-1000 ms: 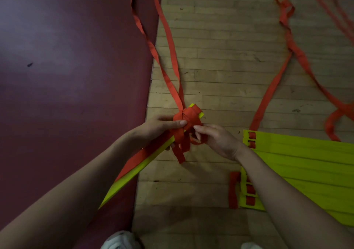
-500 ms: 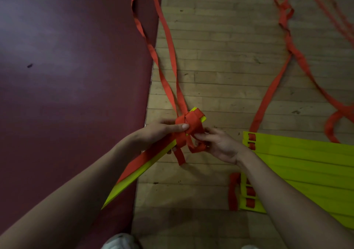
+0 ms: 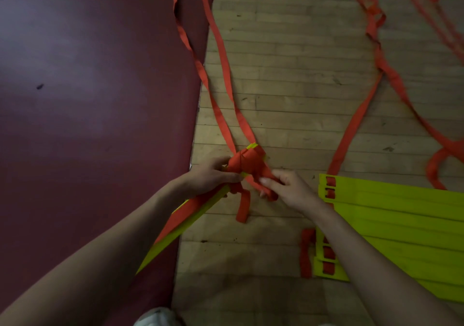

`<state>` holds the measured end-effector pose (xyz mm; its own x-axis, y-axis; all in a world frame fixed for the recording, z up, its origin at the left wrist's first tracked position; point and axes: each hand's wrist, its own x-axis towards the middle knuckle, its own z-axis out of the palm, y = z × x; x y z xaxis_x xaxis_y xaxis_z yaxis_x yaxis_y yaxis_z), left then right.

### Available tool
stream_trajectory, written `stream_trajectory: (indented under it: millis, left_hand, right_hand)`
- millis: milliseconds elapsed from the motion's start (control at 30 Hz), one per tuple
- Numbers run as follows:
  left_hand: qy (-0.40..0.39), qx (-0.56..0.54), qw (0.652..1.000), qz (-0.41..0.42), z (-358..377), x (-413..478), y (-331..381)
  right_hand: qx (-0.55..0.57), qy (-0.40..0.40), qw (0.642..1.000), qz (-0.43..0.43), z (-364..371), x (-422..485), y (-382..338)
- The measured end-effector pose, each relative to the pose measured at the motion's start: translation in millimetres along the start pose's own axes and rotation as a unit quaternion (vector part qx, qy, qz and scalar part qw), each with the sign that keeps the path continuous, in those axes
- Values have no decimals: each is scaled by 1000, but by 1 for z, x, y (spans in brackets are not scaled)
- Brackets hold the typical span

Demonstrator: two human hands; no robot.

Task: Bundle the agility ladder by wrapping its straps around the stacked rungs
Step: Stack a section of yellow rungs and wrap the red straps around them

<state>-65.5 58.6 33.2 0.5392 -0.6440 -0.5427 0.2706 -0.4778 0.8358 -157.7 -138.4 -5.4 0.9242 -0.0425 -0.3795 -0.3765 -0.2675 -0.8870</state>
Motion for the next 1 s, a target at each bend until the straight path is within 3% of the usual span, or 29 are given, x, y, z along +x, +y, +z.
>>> stream_trajectory:
  millis: [133,267,367,433,600,767,1000]
  left_hand:
    - [52,35,997,35,0,3,-2]
    - [57,66,996,33,-2,5,-4]
    - [38,78,996,38,-1,3,-2]
    - [30,76,995,52,2,0,-2]
    - [40,79,994,62,5,-3,0]
    - [39,124,991,31,3,0,1]
    - [38,113,993,-16,6,2,-2]
  right_hand:
    - [-10,3,1000,-4,0,-2,5]
    - [-17,-18,1000,5,-1,-3,-3]
    - [102,-55,991,74,-2,-6,-27]
    - [109,-74,985,115,-5,-5,-38]
    - [39,-78,994,71,-11,-1,-31]
    - [75,-71,992,66,-2,-4,-20]
    - [46,-6,998,30,6,-6,-24]
